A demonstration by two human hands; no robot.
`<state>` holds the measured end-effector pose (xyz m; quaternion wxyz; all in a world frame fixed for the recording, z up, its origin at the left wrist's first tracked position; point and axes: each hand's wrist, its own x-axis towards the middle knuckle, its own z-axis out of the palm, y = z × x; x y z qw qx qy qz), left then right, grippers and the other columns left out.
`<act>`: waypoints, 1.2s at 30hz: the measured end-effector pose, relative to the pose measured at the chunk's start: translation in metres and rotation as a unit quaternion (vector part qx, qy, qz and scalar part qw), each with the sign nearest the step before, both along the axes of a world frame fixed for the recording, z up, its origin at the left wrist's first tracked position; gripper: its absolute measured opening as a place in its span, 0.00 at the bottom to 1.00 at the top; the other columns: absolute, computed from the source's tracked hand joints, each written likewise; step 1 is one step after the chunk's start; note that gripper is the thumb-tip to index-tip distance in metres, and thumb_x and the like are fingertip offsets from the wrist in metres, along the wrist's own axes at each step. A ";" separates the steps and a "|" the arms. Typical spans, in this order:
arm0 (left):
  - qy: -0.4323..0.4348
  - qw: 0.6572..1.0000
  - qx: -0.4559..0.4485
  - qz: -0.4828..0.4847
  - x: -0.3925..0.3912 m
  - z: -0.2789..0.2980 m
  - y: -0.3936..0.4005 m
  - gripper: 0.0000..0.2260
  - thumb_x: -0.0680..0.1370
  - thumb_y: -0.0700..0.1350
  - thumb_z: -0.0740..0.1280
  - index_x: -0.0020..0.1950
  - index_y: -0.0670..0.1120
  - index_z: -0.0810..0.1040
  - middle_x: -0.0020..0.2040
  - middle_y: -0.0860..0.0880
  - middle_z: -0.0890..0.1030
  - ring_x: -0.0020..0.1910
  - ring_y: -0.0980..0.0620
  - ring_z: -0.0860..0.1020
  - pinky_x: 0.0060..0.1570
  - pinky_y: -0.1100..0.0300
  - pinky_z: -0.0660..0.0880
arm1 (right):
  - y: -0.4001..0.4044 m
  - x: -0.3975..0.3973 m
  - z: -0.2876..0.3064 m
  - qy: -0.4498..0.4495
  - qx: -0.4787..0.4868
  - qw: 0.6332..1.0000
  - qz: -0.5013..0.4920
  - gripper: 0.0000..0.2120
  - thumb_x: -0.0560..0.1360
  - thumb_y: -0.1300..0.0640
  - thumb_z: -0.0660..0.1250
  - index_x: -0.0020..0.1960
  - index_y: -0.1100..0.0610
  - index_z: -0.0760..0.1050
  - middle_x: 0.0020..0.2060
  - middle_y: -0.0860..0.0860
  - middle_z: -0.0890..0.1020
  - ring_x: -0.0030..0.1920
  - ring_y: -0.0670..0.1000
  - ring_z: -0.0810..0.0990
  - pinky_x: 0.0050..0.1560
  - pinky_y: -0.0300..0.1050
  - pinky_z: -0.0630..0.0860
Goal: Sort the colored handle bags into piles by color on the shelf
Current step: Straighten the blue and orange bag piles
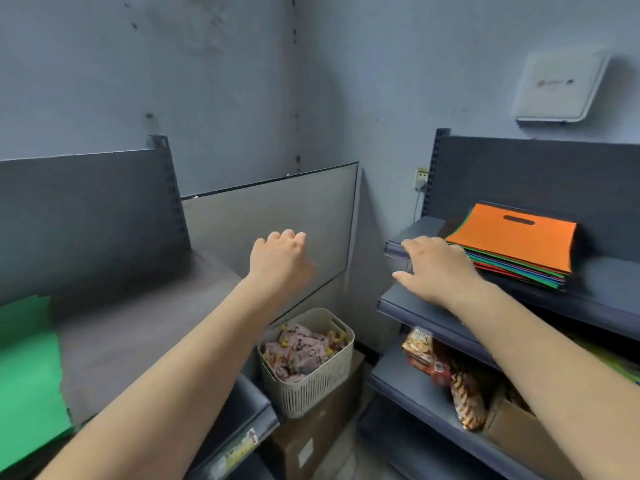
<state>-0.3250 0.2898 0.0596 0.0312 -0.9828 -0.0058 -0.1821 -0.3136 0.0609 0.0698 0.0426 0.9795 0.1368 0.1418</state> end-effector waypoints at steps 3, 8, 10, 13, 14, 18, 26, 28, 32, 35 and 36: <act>0.004 0.999 -0.006 -0.046 0.026 -0.004 -0.047 0.20 0.78 0.54 0.61 0.67 0.46 0.68 0.65 0.46 0.72 0.65 0.44 0.70 0.59 0.51 0.66 | -0.047 0.007 -0.005 0.007 0.003 0.999 -0.047 0.25 0.78 0.41 0.59 0.69 0.55 0.65 0.66 0.53 0.72 0.66 0.56 0.69 0.62 0.52 0.67; -0.001 0.992 -0.003 -0.124 0.069 -0.012 -0.123 0.19 0.79 0.54 0.60 0.65 0.46 0.69 0.63 0.47 0.74 0.62 0.44 0.71 0.58 0.52 0.67 | -0.116 0.018 -0.012 0.015 0.015 0.993 -0.118 0.25 0.78 0.42 0.59 0.69 0.55 0.64 0.66 0.52 0.71 0.66 0.55 0.68 0.63 0.52 0.66; 0.003 0.989 0.002 -0.150 0.087 -0.016 -0.149 0.17 0.79 0.53 0.60 0.64 0.46 0.69 0.62 0.47 0.74 0.62 0.45 0.71 0.57 0.53 0.67 | -0.139 0.024 -0.015 0.018 0.019 0.989 -0.143 0.25 0.78 0.42 0.58 0.70 0.54 0.64 0.66 0.52 0.71 0.66 0.55 0.68 0.62 0.52 0.67; 0.007 0.983 0.008 -0.182 0.120 -0.023 -0.185 0.16 0.78 0.52 0.59 0.63 0.47 0.70 0.62 0.48 0.74 0.61 0.45 0.72 0.56 0.54 0.67 | -0.170 0.038 -0.020 0.018 0.017 0.984 -0.174 0.24 0.78 0.42 0.58 0.70 0.54 0.64 0.65 0.52 0.72 0.65 0.55 0.69 0.62 0.53 0.67; 0.008 0.981 0.007 -0.192 0.132 -0.025 -0.196 0.16 0.78 0.52 0.59 0.63 0.47 0.70 0.62 0.48 0.74 0.62 0.45 0.71 0.56 0.54 0.67 | -0.179 0.044 -0.022 0.019 0.017 0.983 -0.183 0.24 0.78 0.42 0.58 0.69 0.54 0.64 0.64 0.52 0.72 0.64 0.55 0.69 0.62 0.53 0.67; 0.020 0.974 0.001 -0.226 0.179 -0.032 -0.236 0.17 0.79 0.54 0.59 0.65 0.47 0.70 0.63 0.48 0.74 0.62 0.45 0.71 0.57 0.53 0.67 | -0.212 0.074 -0.027 0.023 0.019 0.976 -0.216 0.23 0.78 0.43 0.59 0.68 0.54 0.65 0.63 0.52 0.73 0.63 0.54 0.70 0.61 0.52 0.67; 0.060 0.959 -0.001 -0.278 0.279 -0.053 -0.290 0.20 0.80 0.58 0.56 0.66 0.47 0.69 0.64 0.48 0.74 0.63 0.46 0.71 0.58 0.53 0.67 | -0.259 0.150 -0.048 0.053 0.019 0.958 -0.283 0.24 0.79 0.42 0.58 0.68 0.55 0.66 0.64 0.52 0.73 0.64 0.55 0.70 0.62 0.53 0.68; 0.078 0.955 -0.011 -0.285 0.300 -0.063 -0.297 0.19 0.80 0.58 0.55 0.64 0.48 0.70 0.63 0.49 0.74 0.62 0.45 0.71 0.57 0.53 0.67 | -0.268 0.167 -0.057 0.065 0.026 0.952 -0.297 0.24 0.79 0.42 0.57 0.69 0.55 0.65 0.64 0.52 0.72 0.64 0.55 0.70 0.62 0.52 0.68; 0.099 0.950 -0.012 -0.294 0.335 -0.085 -0.308 0.21 0.80 0.61 0.52 0.60 0.48 0.72 0.61 0.48 0.75 0.60 0.45 0.72 0.57 0.52 0.68 | -0.284 0.198 -0.075 0.092 0.107 0.931 -0.337 0.23 0.80 0.43 0.55 0.68 0.57 0.66 0.62 0.54 0.73 0.61 0.55 0.72 0.58 0.51 0.72; 0.085 0.949 -0.036 -0.303 0.351 -0.098 -0.314 0.21 0.80 0.62 0.52 0.58 0.48 0.74 0.59 0.49 0.76 0.59 0.46 0.72 0.57 0.53 0.67 | -0.297 0.215 -0.088 0.080 0.179 0.903 -0.382 0.23 0.80 0.43 0.55 0.64 0.60 0.69 0.58 0.56 0.74 0.57 0.56 0.74 0.55 0.50 0.73; 0.076 0.947 -0.044 -0.309 0.355 -0.101 -0.316 0.21 0.80 0.62 0.52 0.58 0.49 0.74 0.59 0.49 0.77 0.59 0.46 0.72 0.57 0.53 0.67 | -0.302 0.219 -0.091 0.069 0.206 0.891 -0.400 0.23 0.80 0.43 0.56 0.61 0.61 0.71 0.56 0.56 0.74 0.56 0.56 0.74 0.52 0.49 0.73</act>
